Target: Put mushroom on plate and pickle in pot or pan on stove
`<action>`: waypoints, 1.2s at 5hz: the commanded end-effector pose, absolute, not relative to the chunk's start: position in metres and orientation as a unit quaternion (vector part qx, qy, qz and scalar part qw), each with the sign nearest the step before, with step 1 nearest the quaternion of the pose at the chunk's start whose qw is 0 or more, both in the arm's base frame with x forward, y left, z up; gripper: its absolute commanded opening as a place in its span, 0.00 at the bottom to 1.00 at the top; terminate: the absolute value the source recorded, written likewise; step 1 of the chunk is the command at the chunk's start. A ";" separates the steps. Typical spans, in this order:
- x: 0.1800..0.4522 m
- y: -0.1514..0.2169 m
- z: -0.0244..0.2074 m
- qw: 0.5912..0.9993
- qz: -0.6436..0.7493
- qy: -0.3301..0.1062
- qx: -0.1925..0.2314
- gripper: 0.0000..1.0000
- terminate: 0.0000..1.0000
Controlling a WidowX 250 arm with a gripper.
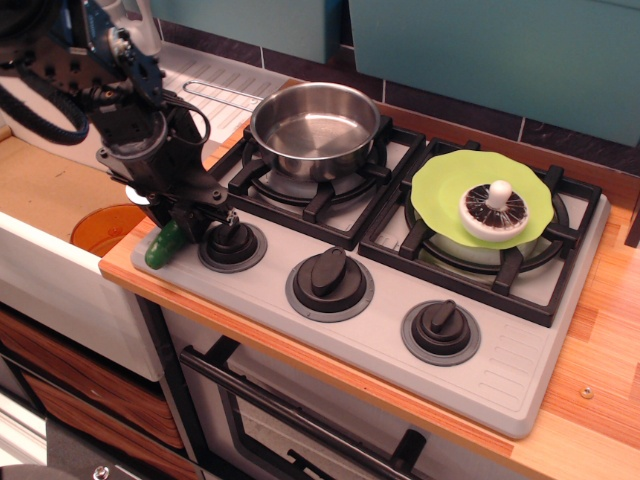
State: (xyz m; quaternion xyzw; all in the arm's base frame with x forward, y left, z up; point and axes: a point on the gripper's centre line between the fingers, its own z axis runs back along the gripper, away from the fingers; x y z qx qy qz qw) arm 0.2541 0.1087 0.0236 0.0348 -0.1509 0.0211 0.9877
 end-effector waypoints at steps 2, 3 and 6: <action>0.271 0.091 0.135 0.989 0.044 -0.109 0.095 0.00 0.00; 0.288 0.073 0.153 0.990 0.056 -0.095 0.091 0.00 0.00; 0.350 0.048 0.142 0.992 0.056 -0.092 0.068 0.00 0.00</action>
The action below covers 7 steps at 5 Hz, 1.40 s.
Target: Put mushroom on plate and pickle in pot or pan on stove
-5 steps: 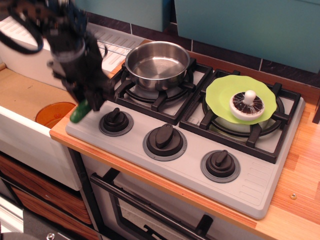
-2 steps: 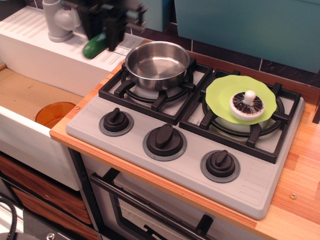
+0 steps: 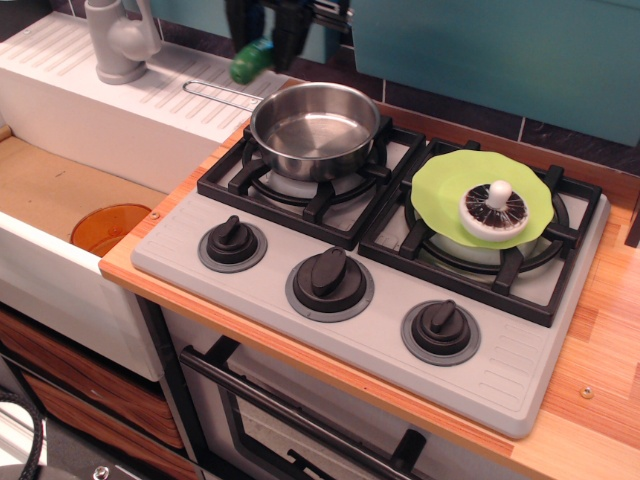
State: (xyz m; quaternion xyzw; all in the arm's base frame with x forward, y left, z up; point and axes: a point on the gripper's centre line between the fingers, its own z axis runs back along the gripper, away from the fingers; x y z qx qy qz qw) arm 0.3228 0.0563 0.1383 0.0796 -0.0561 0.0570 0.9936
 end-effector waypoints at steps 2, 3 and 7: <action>0.361 0.041 0.120 0.991 0.057 -0.106 0.052 0.00 0.00; 0.362 0.036 0.106 0.990 0.061 -0.117 0.044 0.00 0.00; 0.358 0.032 0.111 0.992 0.052 -0.112 0.039 1.00 0.00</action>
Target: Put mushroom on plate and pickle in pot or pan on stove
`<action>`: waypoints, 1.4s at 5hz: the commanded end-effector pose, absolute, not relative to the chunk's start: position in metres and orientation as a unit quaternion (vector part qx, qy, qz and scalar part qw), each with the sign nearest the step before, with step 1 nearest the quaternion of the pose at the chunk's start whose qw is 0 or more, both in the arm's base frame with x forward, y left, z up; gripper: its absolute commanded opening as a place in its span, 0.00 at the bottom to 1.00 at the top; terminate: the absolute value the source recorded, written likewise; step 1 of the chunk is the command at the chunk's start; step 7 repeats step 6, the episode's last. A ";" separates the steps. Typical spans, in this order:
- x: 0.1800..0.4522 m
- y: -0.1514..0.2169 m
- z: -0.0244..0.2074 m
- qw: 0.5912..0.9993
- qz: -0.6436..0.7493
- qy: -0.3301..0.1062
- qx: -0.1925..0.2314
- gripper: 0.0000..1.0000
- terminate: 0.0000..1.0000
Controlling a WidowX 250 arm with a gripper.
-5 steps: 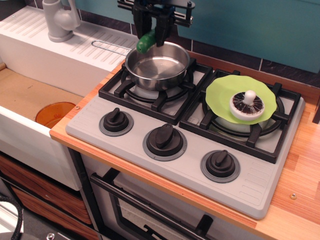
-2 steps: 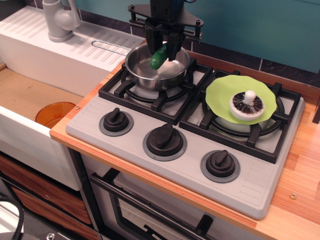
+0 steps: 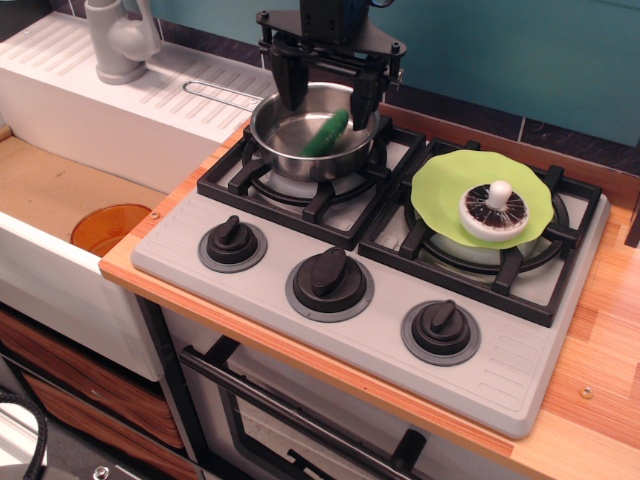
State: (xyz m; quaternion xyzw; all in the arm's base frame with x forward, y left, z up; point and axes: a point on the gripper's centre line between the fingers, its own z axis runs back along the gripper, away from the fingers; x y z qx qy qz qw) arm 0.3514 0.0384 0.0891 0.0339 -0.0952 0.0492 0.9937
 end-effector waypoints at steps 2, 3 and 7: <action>0.336 0.007 0.139 0.992 0.072 -0.094 0.034 1.00 0.00; 0.325 -0.012 0.146 0.992 0.087 -0.091 0.029 1.00 0.00; 0.319 -0.044 0.147 0.989 0.113 -0.093 0.006 1.00 1.00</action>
